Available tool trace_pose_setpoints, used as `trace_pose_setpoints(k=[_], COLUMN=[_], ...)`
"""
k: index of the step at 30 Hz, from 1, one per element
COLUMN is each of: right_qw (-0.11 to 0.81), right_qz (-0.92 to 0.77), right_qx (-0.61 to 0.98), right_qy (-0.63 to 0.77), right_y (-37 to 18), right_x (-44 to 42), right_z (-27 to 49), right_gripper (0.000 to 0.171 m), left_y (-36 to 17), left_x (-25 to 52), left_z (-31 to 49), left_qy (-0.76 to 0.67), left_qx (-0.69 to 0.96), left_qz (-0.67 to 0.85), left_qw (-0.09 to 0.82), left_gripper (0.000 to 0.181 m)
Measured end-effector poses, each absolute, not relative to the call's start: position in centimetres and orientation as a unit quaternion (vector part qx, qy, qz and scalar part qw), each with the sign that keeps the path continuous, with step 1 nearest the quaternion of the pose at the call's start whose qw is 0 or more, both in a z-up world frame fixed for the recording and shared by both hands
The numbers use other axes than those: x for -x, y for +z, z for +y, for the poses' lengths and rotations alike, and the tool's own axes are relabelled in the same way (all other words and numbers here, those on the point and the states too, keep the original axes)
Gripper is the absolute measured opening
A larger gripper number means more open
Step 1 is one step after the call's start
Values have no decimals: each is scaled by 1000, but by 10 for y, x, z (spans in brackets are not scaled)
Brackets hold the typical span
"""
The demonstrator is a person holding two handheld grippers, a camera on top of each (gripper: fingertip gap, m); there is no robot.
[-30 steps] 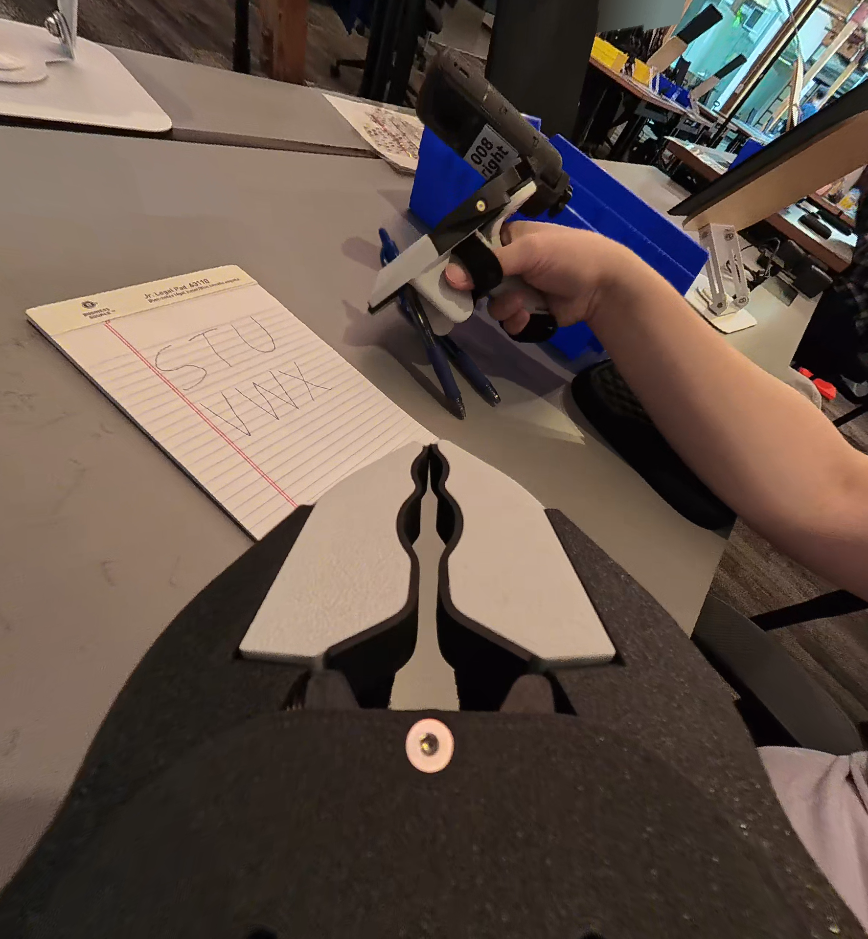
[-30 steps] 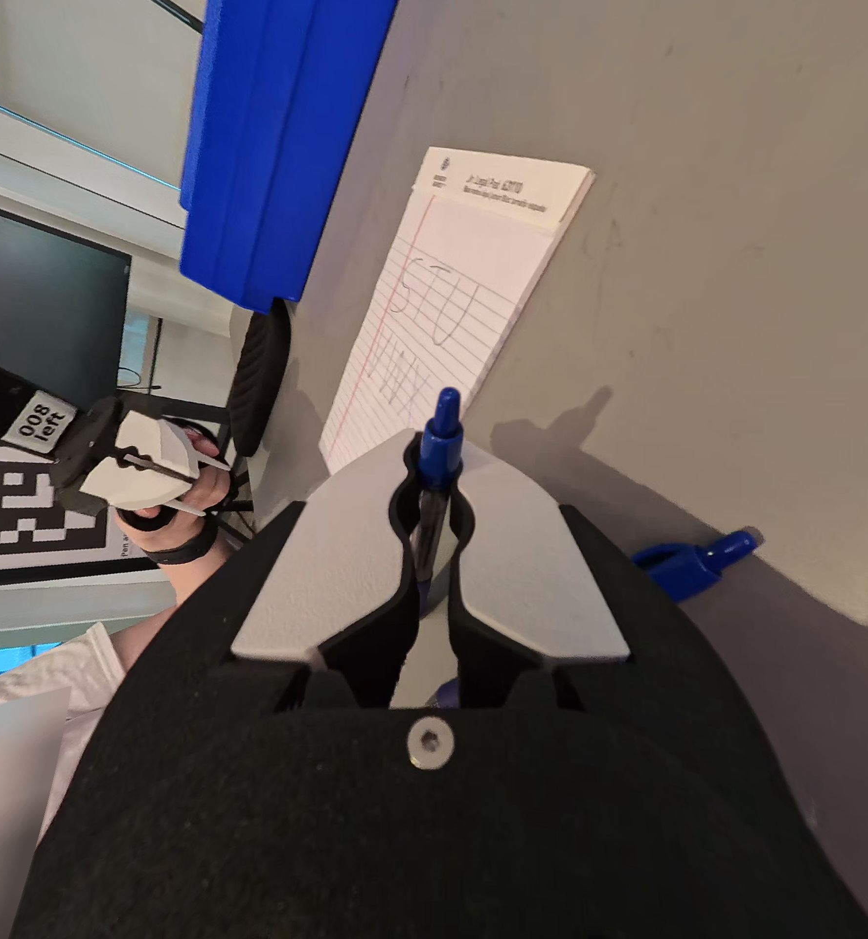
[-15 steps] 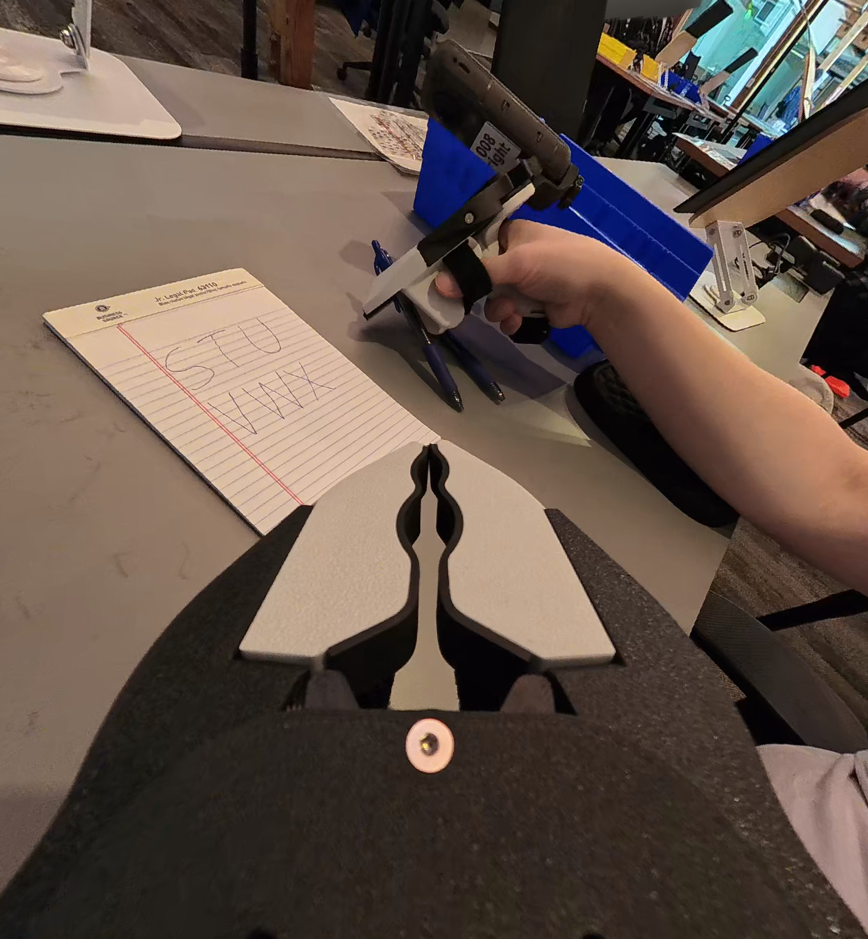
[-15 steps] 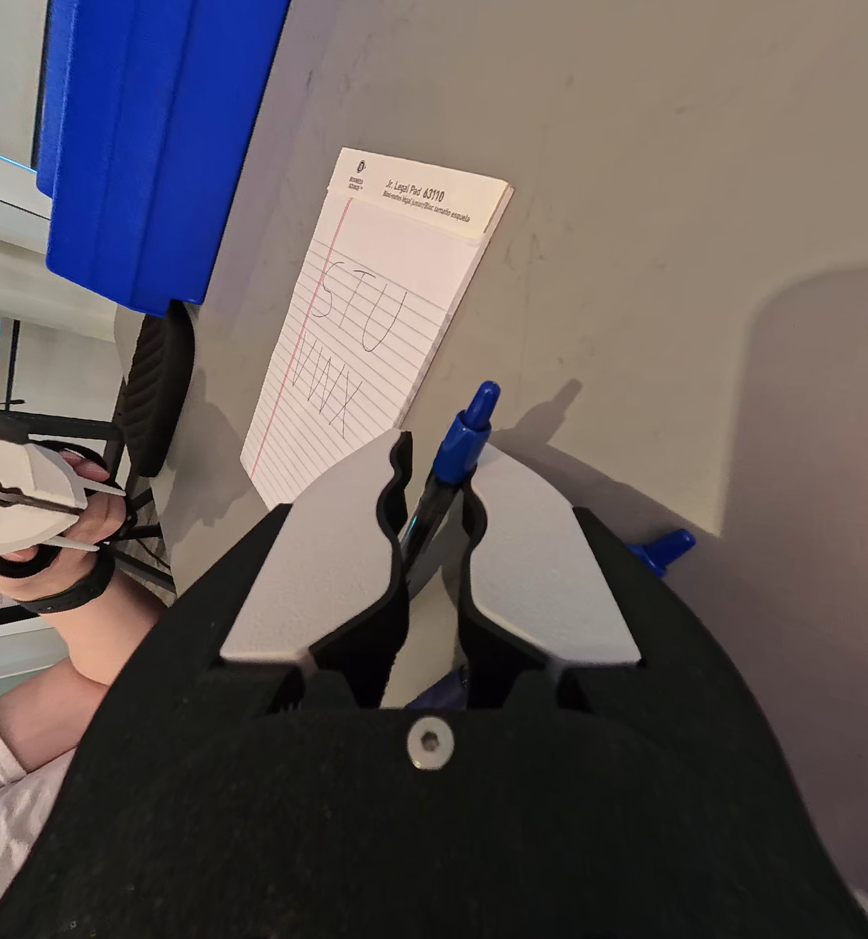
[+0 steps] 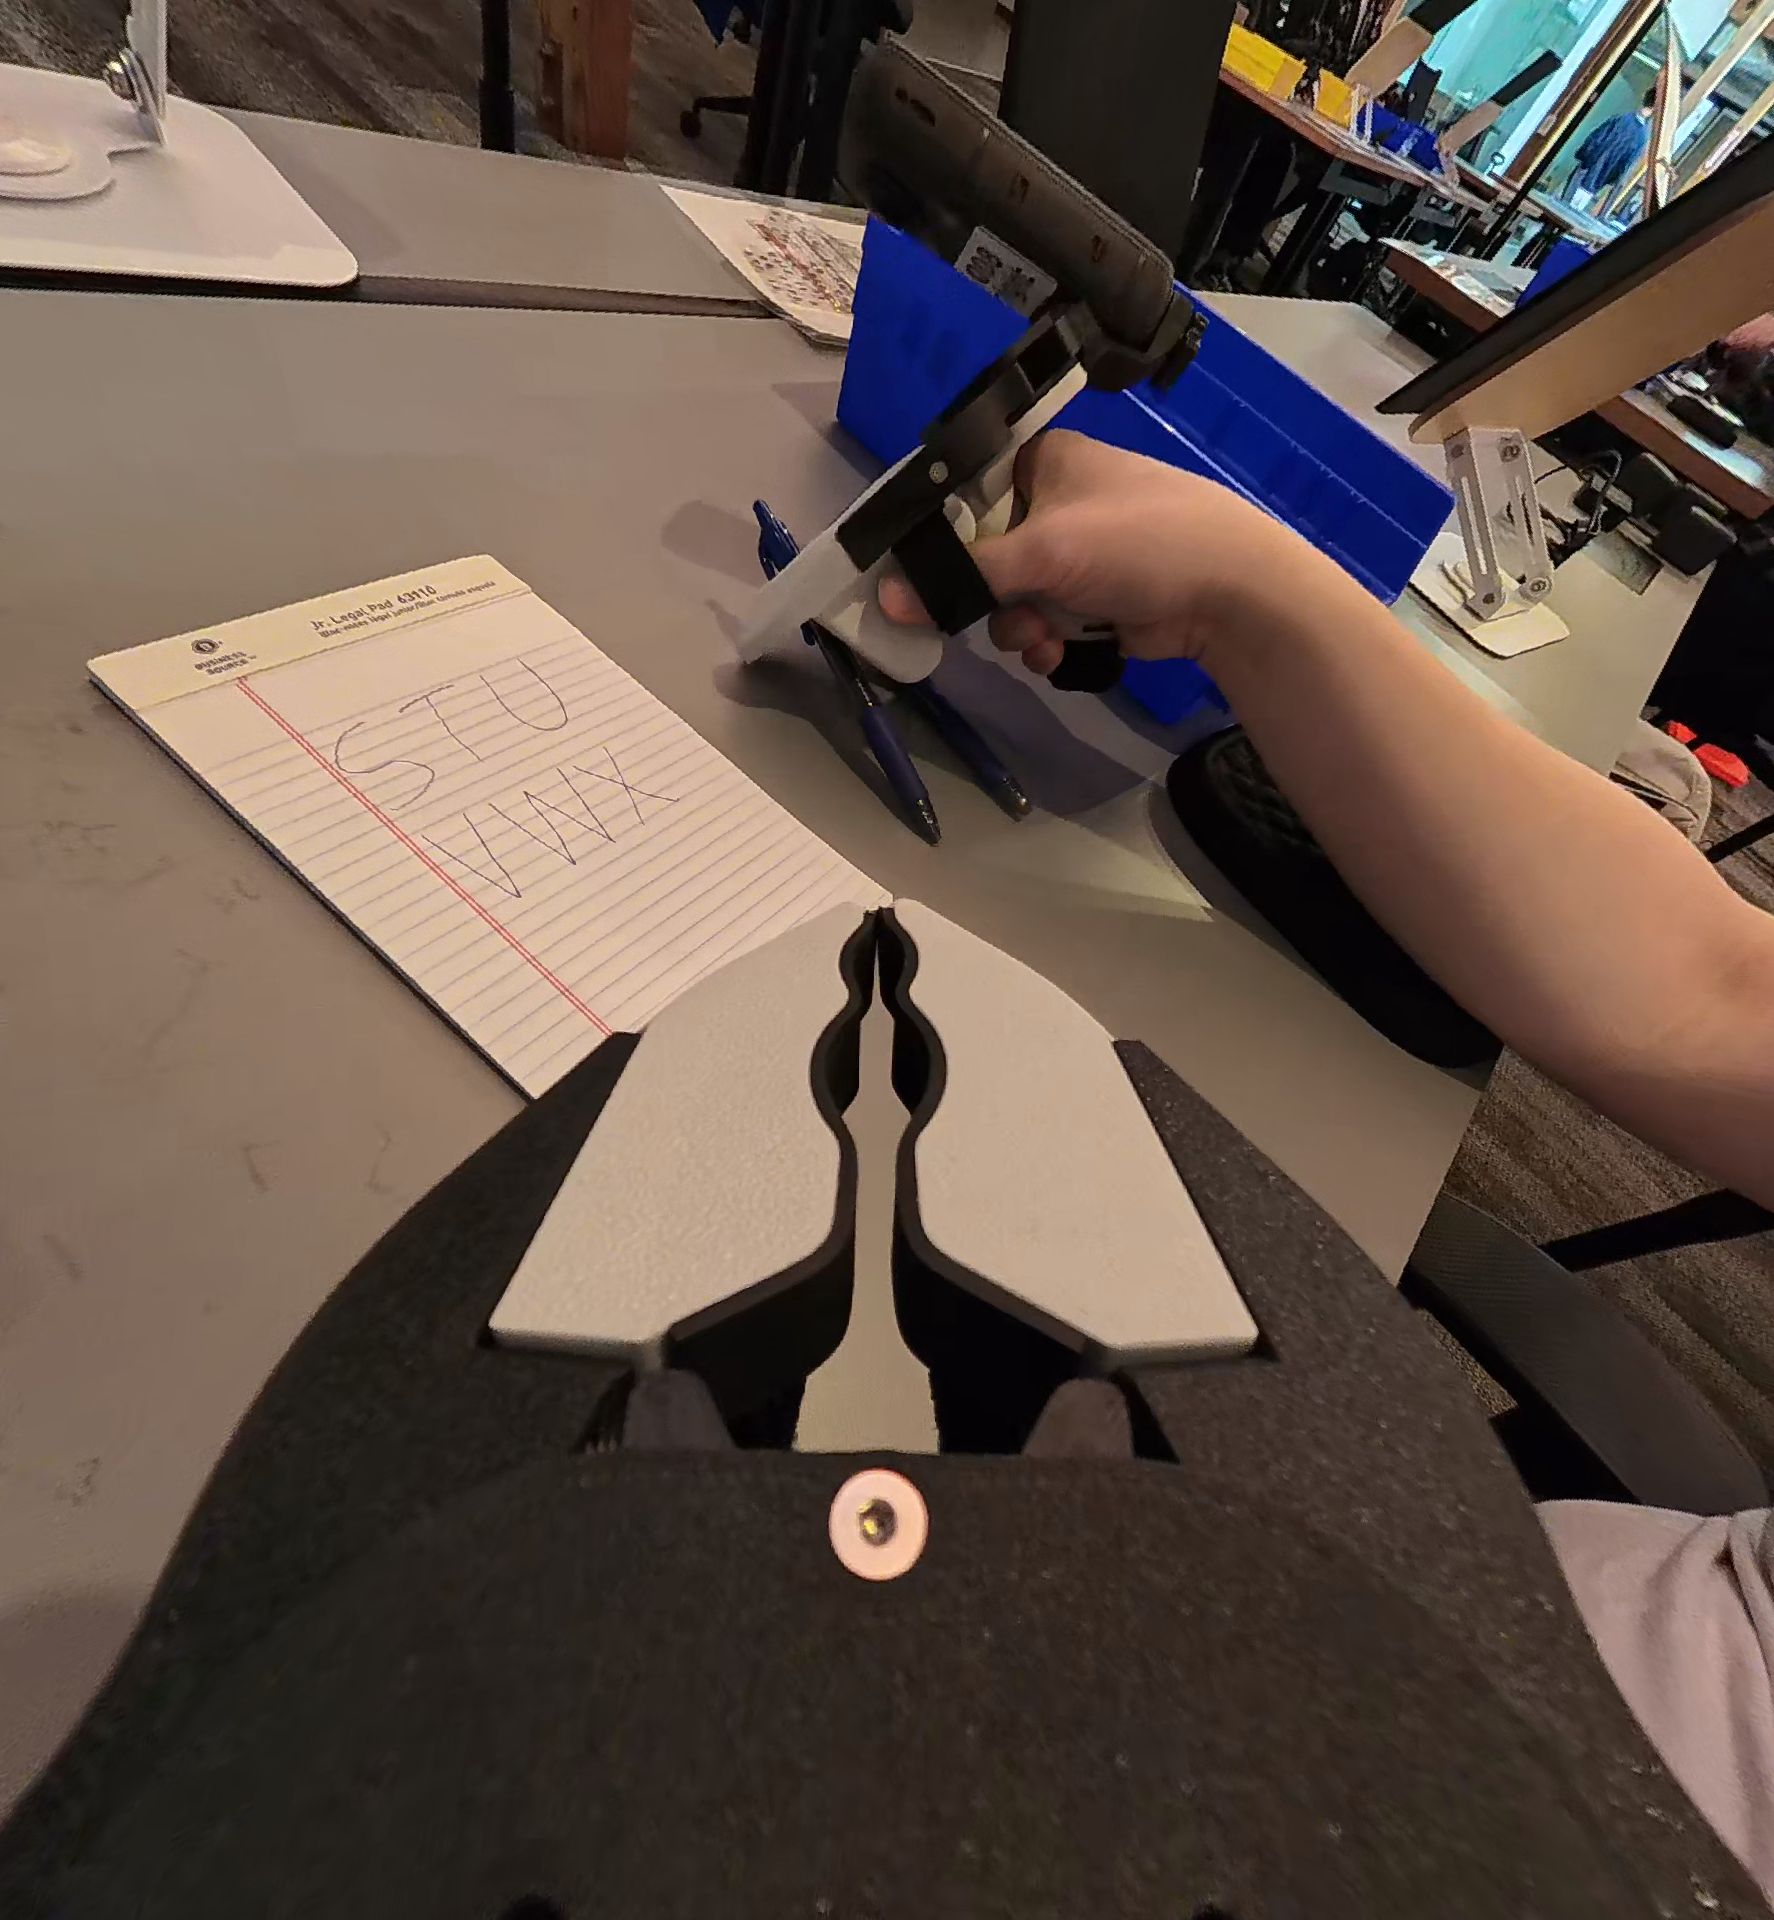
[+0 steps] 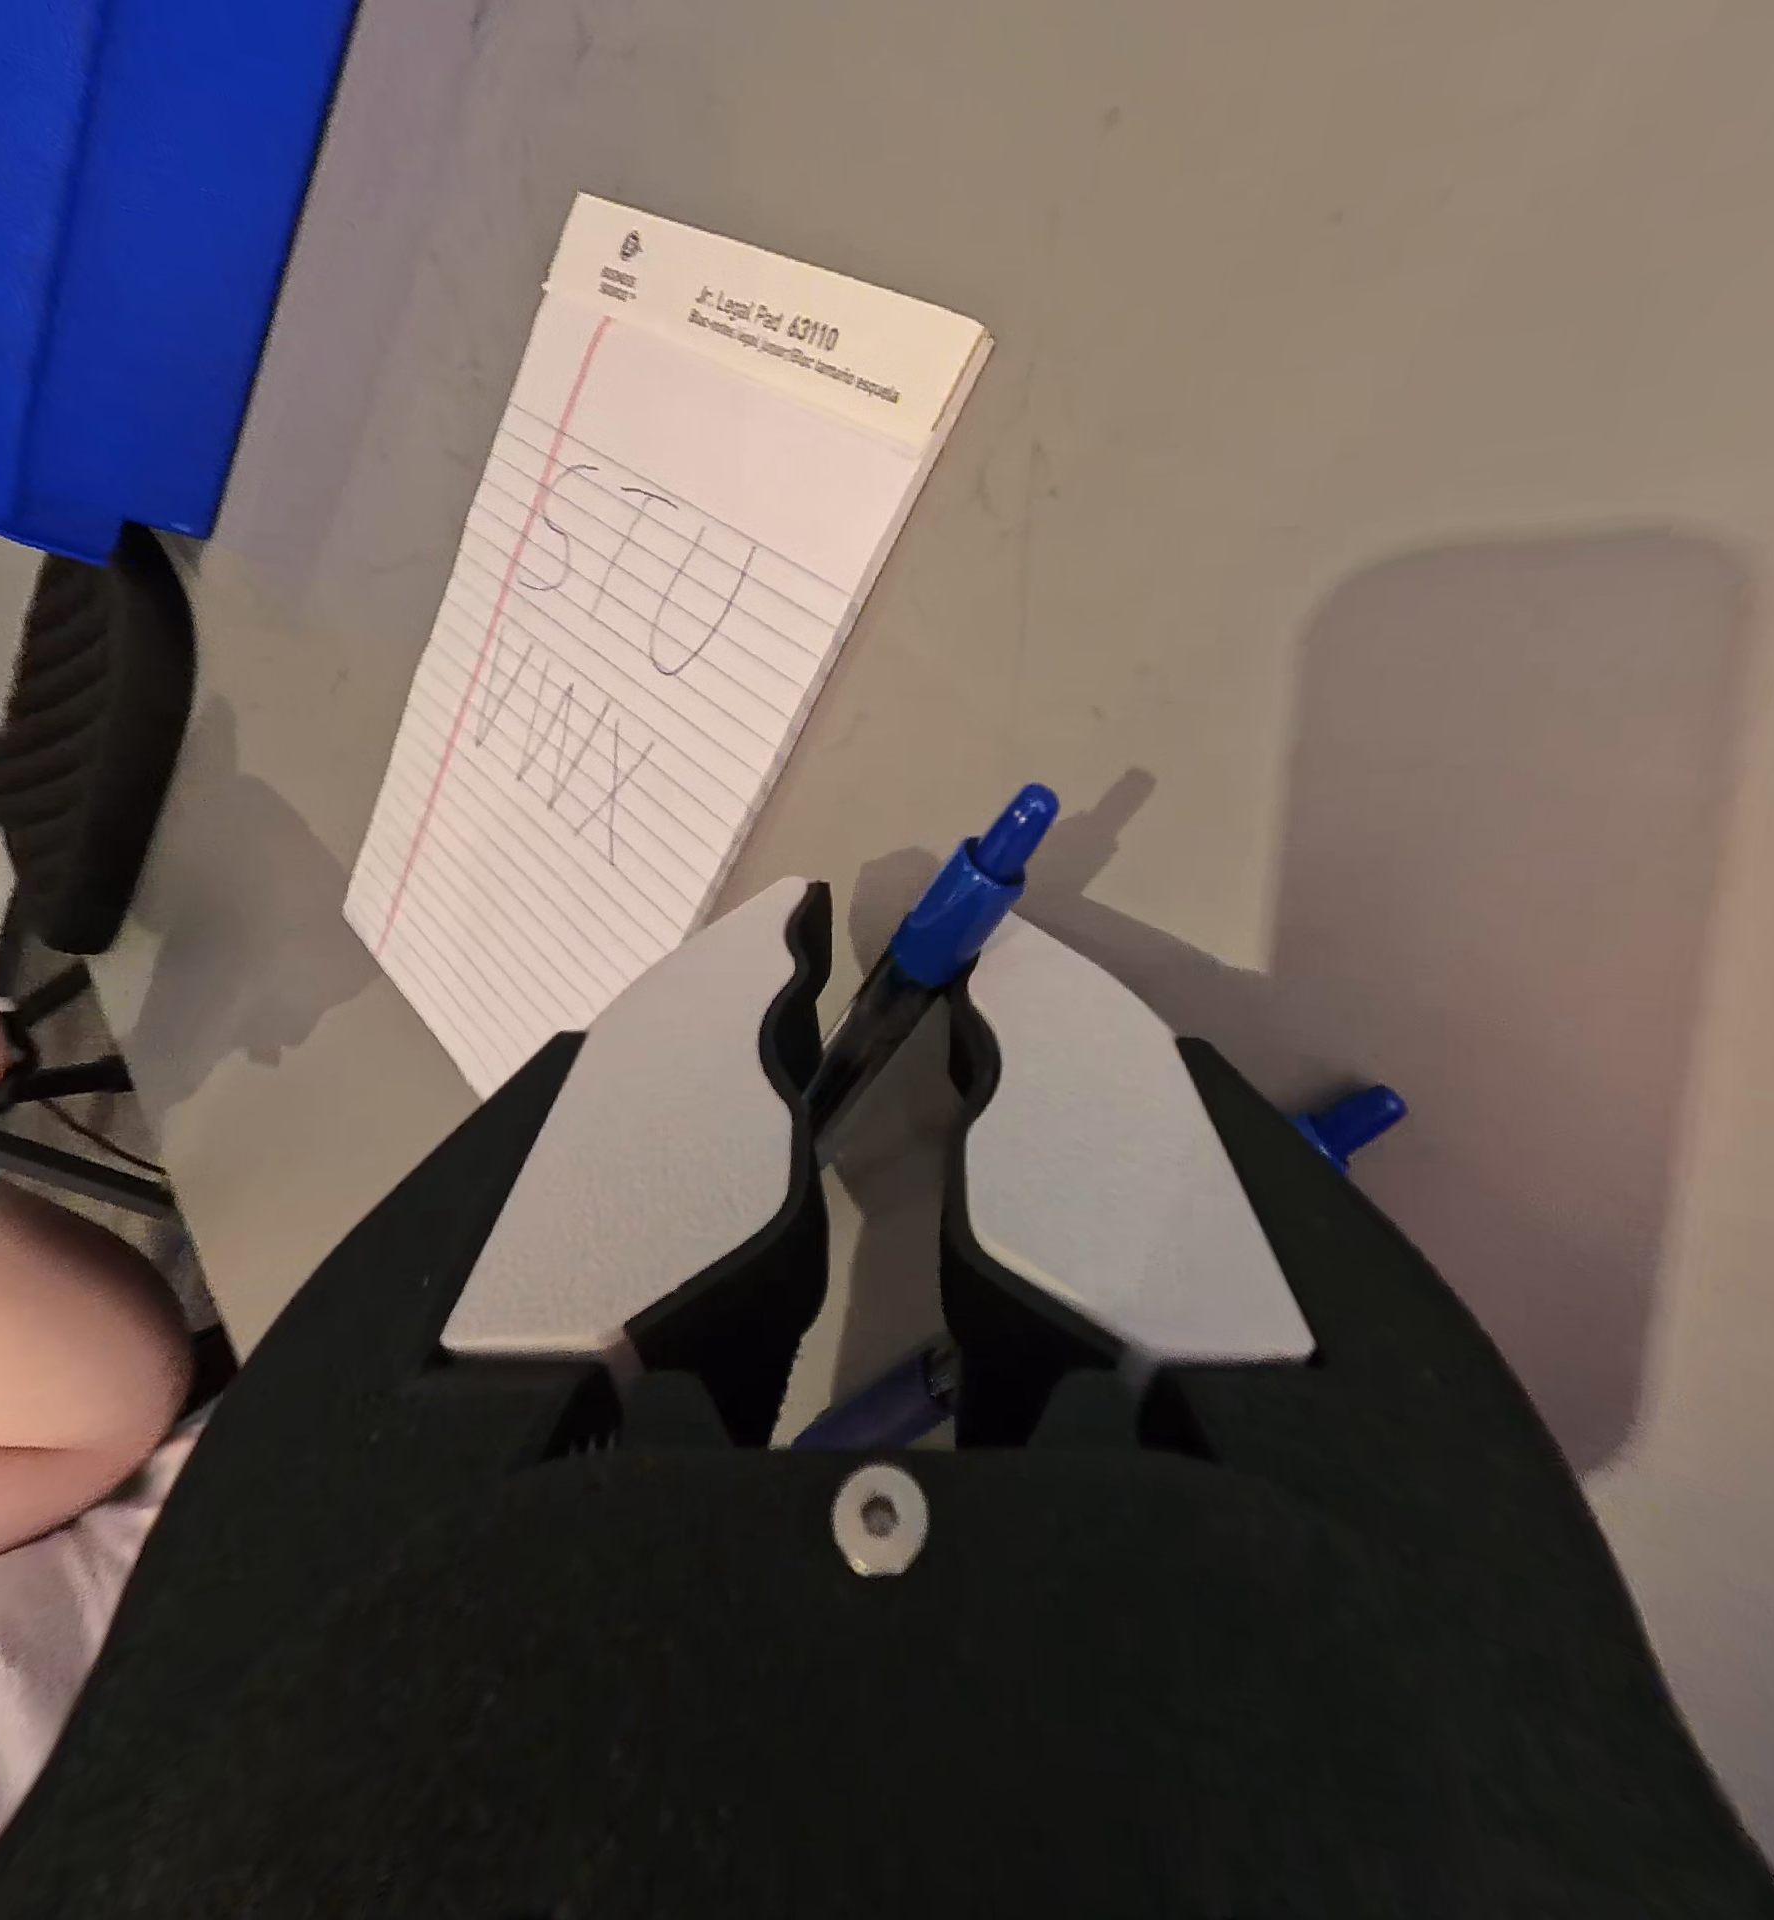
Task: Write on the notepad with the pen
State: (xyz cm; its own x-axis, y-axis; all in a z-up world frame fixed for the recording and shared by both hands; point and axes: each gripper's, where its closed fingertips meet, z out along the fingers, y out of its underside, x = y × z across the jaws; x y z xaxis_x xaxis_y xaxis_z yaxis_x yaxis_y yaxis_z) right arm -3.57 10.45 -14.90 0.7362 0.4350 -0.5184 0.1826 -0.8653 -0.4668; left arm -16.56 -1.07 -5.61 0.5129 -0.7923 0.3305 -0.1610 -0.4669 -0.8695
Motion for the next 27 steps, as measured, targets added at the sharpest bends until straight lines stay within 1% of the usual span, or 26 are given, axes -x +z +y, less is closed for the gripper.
trace_pose_setpoints(k=[13, 21, 27], right_qw=[204, 203, 217], right_qz=[-199, -214, -218], right_qx=[928, 939, 944], right_qy=[239, 176, 117], right_y=[-153, -155, -156], right_x=[33, 29, 18], right_z=[106, 105, 112], right_gripper=[18, 21, 31], left_y=[-55, -56, -54], left_x=[170, 170, 167], left_z=[-13, -13, -13], left_qy=[-379, -382, -386], left_qx=[769, 768, 765], left_qz=[307, 305, 305], left_qw=[414, 415, 417], left_gripper=[0, 0, 0])
